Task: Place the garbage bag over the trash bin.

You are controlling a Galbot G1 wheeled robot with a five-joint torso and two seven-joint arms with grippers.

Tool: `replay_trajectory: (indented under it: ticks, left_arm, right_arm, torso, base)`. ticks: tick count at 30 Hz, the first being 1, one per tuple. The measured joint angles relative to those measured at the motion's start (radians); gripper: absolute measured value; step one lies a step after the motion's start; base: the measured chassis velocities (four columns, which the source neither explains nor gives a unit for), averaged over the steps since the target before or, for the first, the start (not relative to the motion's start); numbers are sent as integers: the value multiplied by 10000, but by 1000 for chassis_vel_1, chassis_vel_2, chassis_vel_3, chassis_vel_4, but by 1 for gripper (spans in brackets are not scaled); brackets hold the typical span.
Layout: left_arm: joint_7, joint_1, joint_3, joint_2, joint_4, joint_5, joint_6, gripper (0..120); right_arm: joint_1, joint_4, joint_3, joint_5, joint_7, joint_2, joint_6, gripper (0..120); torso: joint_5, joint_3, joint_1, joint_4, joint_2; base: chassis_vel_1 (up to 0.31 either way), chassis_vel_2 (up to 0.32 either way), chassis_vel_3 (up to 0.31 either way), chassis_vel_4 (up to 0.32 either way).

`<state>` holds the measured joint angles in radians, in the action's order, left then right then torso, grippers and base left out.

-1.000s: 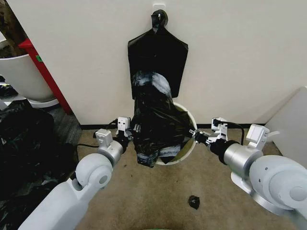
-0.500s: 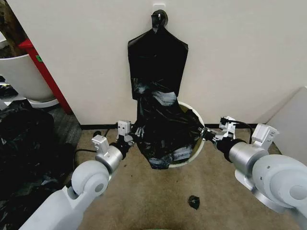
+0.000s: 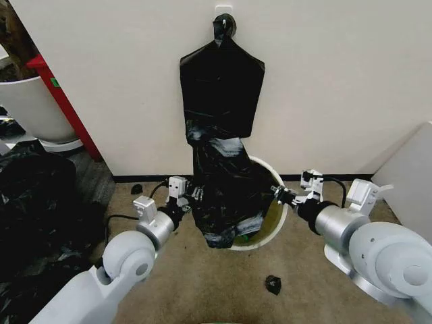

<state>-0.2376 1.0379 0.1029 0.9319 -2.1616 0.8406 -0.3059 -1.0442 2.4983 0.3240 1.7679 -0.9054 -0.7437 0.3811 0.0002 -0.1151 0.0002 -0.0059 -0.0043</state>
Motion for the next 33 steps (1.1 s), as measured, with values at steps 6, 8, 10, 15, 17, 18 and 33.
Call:
replay_trajectory:
  ticks: [6,8,10,15,17,18,33]
  left_arm:
    - [-166,-90,-7,0,231,-156,-99,1]
    - [-216,-119,3,-2,337,-212,-144,1]
    - [-255,-134,15,-1,403,-239,-147,1]
    - [-331,-135,215,35,508,-164,-127,1]
    - [-342,-128,253,40,495,-99,-109,1]
    - [-345,-122,288,46,468,-33,-86,1]
    - [490,139,904,51,337,733,223,1]
  right_arm:
    - [213,5,247,110,-15,262,-96,0]
    - [319,6,337,123,-49,379,-118,0]
    - [364,8,390,124,-65,435,-122,0]
    - [345,12,752,81,-365,581,-69,0]
    - [266,13,808,65,-400,573,-15,0]
    - [171,14,848,33,-430,545,38,0]
    - [-1002,-538,2126,309,-102,156,816,0]
  torso:
    - [-1,0,0,0,0]
    - [-2,0,0,1,0]
    - [-1,0,0,0,0]
    - [-2,0,0,0,0]
    - [-1,0,0,0,0]
    - [-1,0,0,0,0]
    - [-1,0,0,0,0]
  base:
    - [0,0,0,0]
    - [0,0,0,0]
    - [0,0,0,0]
    - [0,0,0,0]
    - [0,0,0,0]
    - [0,0,0,0]
    - [0,0,0,0]
